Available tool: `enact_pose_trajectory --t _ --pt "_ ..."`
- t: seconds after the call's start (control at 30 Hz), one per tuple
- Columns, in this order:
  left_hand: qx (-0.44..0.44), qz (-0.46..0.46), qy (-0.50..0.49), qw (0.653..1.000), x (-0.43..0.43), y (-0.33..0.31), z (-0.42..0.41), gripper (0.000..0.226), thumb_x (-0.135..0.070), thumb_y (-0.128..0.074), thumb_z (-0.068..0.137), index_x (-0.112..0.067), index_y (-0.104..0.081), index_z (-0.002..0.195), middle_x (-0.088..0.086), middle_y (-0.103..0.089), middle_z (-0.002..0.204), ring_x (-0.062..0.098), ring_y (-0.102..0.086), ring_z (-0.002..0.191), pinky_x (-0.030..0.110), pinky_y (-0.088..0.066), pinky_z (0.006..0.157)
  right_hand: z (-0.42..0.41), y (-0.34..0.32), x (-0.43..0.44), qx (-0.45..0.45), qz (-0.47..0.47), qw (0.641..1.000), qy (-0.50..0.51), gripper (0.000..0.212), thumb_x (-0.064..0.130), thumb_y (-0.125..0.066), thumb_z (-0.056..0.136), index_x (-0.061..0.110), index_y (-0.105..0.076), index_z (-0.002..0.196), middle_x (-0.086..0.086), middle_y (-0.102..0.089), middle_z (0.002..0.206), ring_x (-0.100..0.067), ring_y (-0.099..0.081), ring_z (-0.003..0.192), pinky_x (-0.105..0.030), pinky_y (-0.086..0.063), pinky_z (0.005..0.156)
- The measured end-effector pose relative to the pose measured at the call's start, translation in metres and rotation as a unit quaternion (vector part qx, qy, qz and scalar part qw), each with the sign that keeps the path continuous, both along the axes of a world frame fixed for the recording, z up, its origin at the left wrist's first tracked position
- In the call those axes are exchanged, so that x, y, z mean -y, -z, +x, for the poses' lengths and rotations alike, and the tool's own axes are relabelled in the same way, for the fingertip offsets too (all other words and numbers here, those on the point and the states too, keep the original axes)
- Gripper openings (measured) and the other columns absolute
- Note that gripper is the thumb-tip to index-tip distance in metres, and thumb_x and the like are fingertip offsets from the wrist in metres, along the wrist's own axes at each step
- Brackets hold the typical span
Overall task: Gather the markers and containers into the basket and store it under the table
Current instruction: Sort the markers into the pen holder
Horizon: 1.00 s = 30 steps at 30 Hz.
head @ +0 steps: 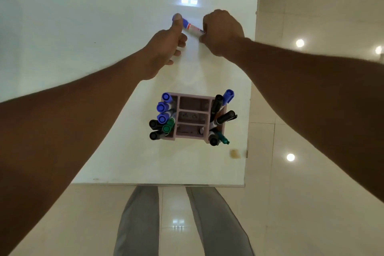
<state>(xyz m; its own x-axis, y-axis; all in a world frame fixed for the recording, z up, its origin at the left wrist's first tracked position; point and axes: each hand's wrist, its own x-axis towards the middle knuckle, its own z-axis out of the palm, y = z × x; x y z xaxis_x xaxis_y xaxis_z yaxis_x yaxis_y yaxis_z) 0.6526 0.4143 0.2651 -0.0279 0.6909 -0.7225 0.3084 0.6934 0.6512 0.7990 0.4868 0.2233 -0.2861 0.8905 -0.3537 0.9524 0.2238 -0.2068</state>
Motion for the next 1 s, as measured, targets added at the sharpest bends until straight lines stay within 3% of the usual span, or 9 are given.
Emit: enact_pose_trajectory --t 0.1,0.17,0.3,0.47,0.57,0.67,0.77,0.9,1.0 --pt "-0.018 0.034 0.057 0.998 0.005 -0.013 0.003 0.041 -0.045 -0.040 0.100 -0.015 -0.065 0.115 -0.001 -0.066 0.116 0.018 -0.061 0.108 0.024 -0.046 0.083 0.024 -0.006 0.023 -0.066 -0.065 0.993 0.078 0.021 0.027 -0.064 0.089 0.009 -0.065 0.100 -0.009 -0.061 0.101 -0.020 -0.054 0.084 -0.028 -0.039 0.071" --pt "-0.034 0.079 0.127 0.988 0.008 -0.027 0.007 0.025 -0.025 -0.054 0.095 -0.013 -0.069 0.111 0.001 -0.069 0.111 0.017 -0.064 0.104 0.018 -0.046 0.075 0.046 -0.016 0.049 -0.160 -0.102 0.965 0.180 0.019 0.024 -0.066 0.089 0.005 -0.065 0.093 -0.010 -0.066 0.091 -0.022 -0.062 0.074 -0.029 -0.048 0.066" --pt "-0.072 0.121 0.299 0.944 0.023 -0.060 0.024 0.030 -0.009 -0.056 0.088 -0.015 -0.065 0.116 -0.002 -0.066 0.114 0.013 -0.060 0.104 0.018 -0.042 0.077 0.081 -0.050 0.115 -0.291 -0.091 0.907 0.291 0.017 0.018 -0.065 0.089 0.001 -0.063 0.093 -0.014 -0.071 0.085 -0.020 -0.068 0.063 -0.018 -0.053 0.052" --pt "-0.067 0.154 0.396 0.903 0.057 -0.078 0.044 0.039 -0.015 -0.057 0.087 -0.027 -0.052 0.123 -0.009 -0.052 0.126 0.012 -0.048 0.118 0.026 -0.037 0.087 0.102 -0.078 0.195 -0.370 -0.112 0.854 0.347 0.012 0.008 -0.065 0.086 0.009 -0.063 0.098 -0.005 -0.070 0.084 -0.022 -0.069 0.077 -0.048 -0.059 0.076" --pt "-0.052 0.181 0.458 0.869 0.066 -0.080 0.056 0.039 -0.014 -0.058 0.087 -0.032 -0.057 0.121 -0.006 -0.052 0.127 0.015 -0.046 0.118 0.037 -0.043 0.098 0.099 -0.085 0.220 -0.402 -0.120 0.835 0.355 0.012 0.007 -0.066 0.087 0.015 -0.066 0.096 0.000 -0.072 0.087 -0.021 -0.069 0.085 -0.048 -0.057 0.085" --pt "-0.083 0.200 0.495 0.841 0.073 -0.077 0.062 0.034 -0.023 -0.067 0.085 -0.031 -0.061 0.117 -0.007 -0.052 0.125 0.016 -0.047 0.112 0.039 -0.045 0.093 0.091 -0.091 0.226 -0.409 -0.105 0.836 0.351 0.013 0.009 -0.068 0.087 0.013 -0.068 0.099 0.003 -0.073 0.092 -0.011 -0.068 0.090 -0.027 -0.054 0.086" --pt "-0.135 0.251 0.499 0.819 0.076 -0.072 0.062 0.026 -0.025 -0.071 0.083 -0.024 -0.067 0.109 -0.007 -0.054 0.127 0.018 -0.046 0.115 0.038 -0.044 0.091 0.087 -0.093 0.226 -0.394 -0.083 0.852 0.336 0.014 0.010 -0.066 0.087 0.011 -0.068 0.102 0.001 -0.073 0.093 -0.005 -0.067 0.089 -0.010 -0.050 0.077" --pt "-0.160 0.306 0.494 0.798 0.083 -0.069 0.061 0.018 -0.022 -0.072 0.080 -0.021 -0.068 0.098 -0.006 -0.055 0.129 0.019 -0.041 0.124 0.044 -0.044 0.092 0.088 -0.096 0.226 -0.381 -0.073 0.873 0.295 0.015 0.009 -0.065 0.089 0.011 -0.065 0.104 0.005 -0.070 0.090 0.003 -0.065 0.087 -0.003 -0.047 0.070" --pt "-0.164 0.300 0.509 0.790 0.089 -0.069 0.060 0.015 -0.025 -0.072 0.079 -0.020 -0.068 0.092 -0.005 -0.046 0.140 0.020 -0.025 0.138 0.043 -0.036 0.103 0.087 -0.097 0.228 -0.382 -0.075 0.878 0.278 0.015 0.008 -0.065 0.090 0.008 -0.065 0.105 0.003 -0.070 0.091 0.000 -0.065 0.088 -0.004 -0.047 0.070"
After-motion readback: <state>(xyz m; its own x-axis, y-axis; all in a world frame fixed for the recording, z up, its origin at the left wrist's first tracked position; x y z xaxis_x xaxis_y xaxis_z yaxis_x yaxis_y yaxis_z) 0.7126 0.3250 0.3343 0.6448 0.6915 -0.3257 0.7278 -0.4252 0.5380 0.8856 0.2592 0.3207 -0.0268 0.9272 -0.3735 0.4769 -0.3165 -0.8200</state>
